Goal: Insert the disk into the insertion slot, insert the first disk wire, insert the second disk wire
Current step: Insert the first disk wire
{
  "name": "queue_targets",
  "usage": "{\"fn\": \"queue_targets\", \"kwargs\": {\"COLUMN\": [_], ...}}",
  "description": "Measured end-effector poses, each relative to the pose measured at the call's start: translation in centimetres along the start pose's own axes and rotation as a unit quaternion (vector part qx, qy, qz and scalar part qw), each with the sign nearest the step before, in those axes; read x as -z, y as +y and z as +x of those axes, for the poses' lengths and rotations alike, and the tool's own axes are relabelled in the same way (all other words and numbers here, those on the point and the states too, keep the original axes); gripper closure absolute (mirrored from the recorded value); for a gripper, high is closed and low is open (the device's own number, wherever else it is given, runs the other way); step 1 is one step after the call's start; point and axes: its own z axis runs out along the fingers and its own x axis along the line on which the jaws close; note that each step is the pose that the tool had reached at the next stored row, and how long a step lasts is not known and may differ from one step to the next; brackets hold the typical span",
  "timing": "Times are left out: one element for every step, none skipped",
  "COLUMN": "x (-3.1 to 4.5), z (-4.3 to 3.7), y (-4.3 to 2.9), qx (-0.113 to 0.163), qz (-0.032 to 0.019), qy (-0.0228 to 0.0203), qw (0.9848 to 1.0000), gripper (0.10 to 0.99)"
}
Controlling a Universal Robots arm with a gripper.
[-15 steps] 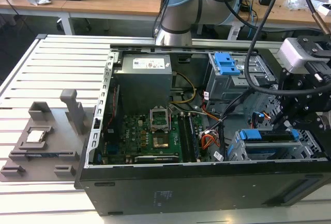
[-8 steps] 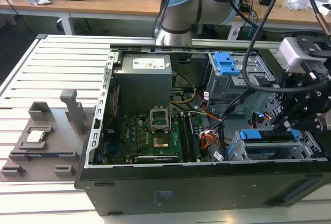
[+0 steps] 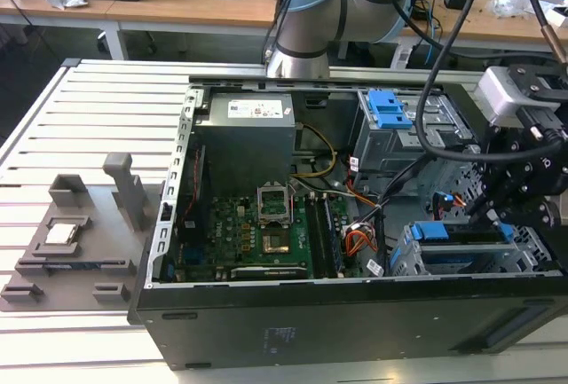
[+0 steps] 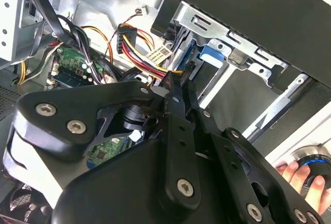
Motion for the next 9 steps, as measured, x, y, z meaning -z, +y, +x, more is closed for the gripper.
{"fn": "queue_targets", "kwargs": {"x": [0.00,0.04,0.05,0.06,0.07,0.07,0.06,0.05,0.03], "z": [0.01,0.02,0.02,0.02,0.01,0.01,0.01,0.01,0.02], "y": [0.01,0.01,0.01,0.01,0.01,0.00,-0.08,-0.12,-0.12], "qx": [0.000,0.000,0.000,0.000,0.000,0.000,0.000,0.000,0.000], "qz": [0.0000,0.0000,0.0000,0.0000,0.0000,0.0000,-0.0001,-0.0001,-0.0001], "qy": [0.0005,0.0017,0.0021,0.0023,0.0025,0.0026,0.0024,0.0023,0.0023], "qw": [1.0000,1.0000,1.0000,1.0000,1.0000,1.0000,1.0000,1.0000,1.0000], "gripper": [0.918,0.918,0.918,0.918,0.918,0.918,0.918,0.918,0.918]}}
